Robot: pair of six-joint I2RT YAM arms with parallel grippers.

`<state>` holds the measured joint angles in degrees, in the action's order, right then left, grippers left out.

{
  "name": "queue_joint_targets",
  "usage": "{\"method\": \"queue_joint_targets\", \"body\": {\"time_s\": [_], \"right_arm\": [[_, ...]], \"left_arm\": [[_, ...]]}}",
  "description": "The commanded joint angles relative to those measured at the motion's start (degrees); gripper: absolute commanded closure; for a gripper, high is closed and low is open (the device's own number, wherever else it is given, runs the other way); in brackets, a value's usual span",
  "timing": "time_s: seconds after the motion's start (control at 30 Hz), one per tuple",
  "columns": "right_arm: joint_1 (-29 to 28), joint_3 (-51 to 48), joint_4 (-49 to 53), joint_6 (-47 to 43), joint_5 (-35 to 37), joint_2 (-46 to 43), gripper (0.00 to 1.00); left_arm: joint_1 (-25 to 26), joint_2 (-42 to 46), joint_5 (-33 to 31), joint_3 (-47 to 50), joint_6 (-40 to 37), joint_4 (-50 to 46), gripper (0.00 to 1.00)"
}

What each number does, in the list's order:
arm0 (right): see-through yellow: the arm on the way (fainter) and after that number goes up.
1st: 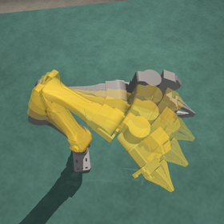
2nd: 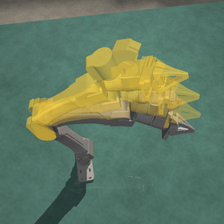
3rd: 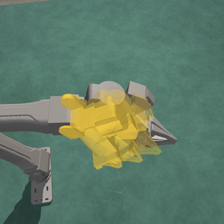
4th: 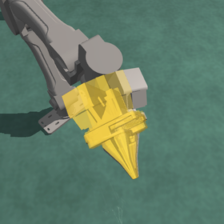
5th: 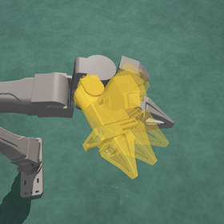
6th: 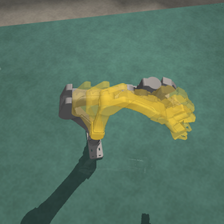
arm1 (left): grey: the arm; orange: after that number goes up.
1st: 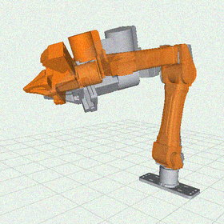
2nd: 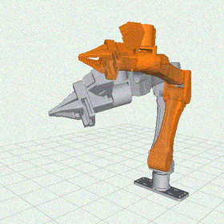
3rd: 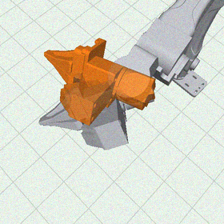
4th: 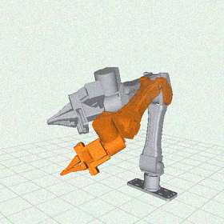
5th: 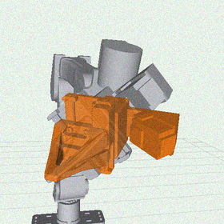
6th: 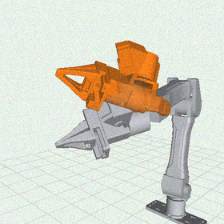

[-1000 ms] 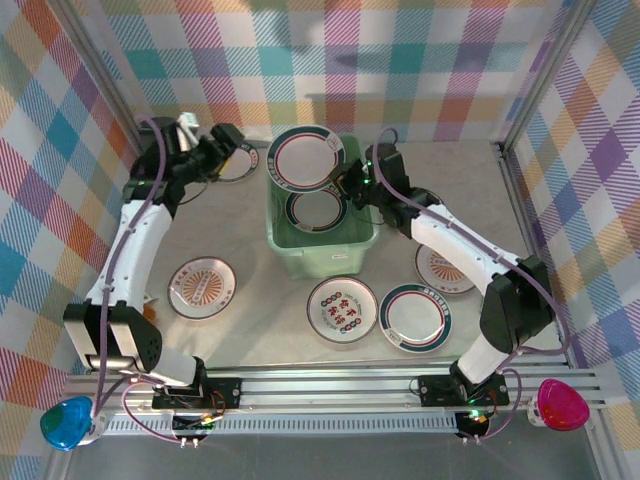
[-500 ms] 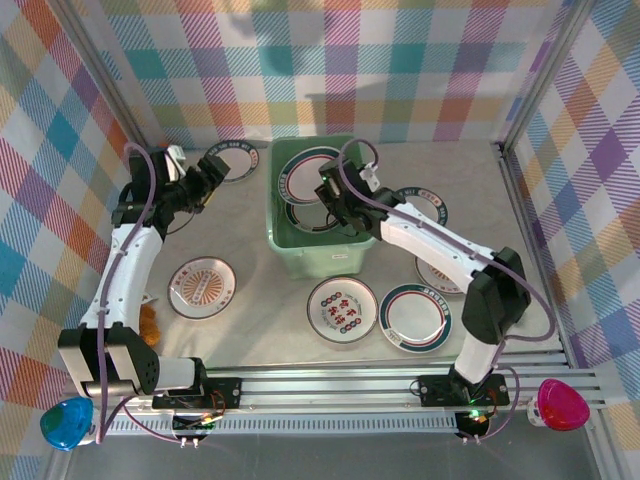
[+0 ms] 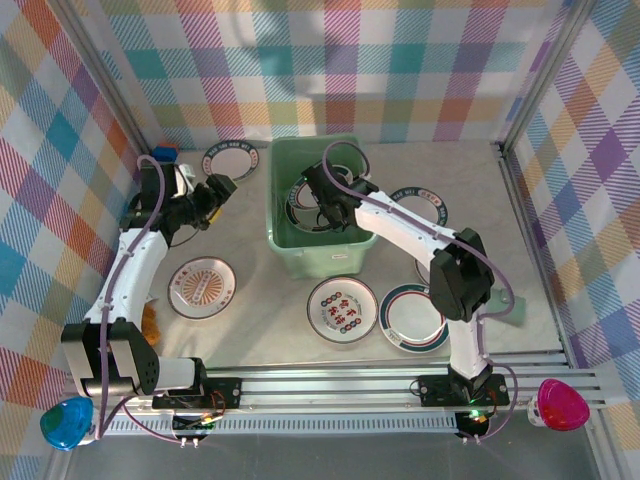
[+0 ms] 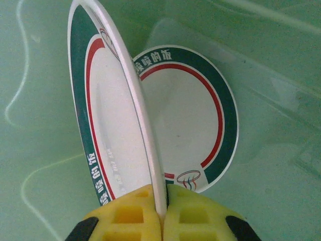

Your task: Place the plates into the plastic bin on the countertop

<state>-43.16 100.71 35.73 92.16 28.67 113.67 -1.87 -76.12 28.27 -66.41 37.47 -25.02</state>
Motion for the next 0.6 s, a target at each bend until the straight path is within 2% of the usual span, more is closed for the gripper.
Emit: {"method": "queue_joint_targets", "body": {"time_s": [0.0,0.4,0.57], "right_arm": [[-0.31,3.90,1.06,2.39,2.04,2.06,1.00],[-0.96,7.93,2.44,6.20,3.55,7.94,1.00],[-1.04,5.47,-2.57,6.10,3.99,8.63,1.00]], "left_arm": [[0.64,0.28,1.01,1.05,-1.66,-0.47,0.22],[1.17,0.34,-0.74,0.42,-3.26,-3.43,0.22],[1.17,0.70,-2.40,-0.03,-4.26,-5.80,0.22]]}}
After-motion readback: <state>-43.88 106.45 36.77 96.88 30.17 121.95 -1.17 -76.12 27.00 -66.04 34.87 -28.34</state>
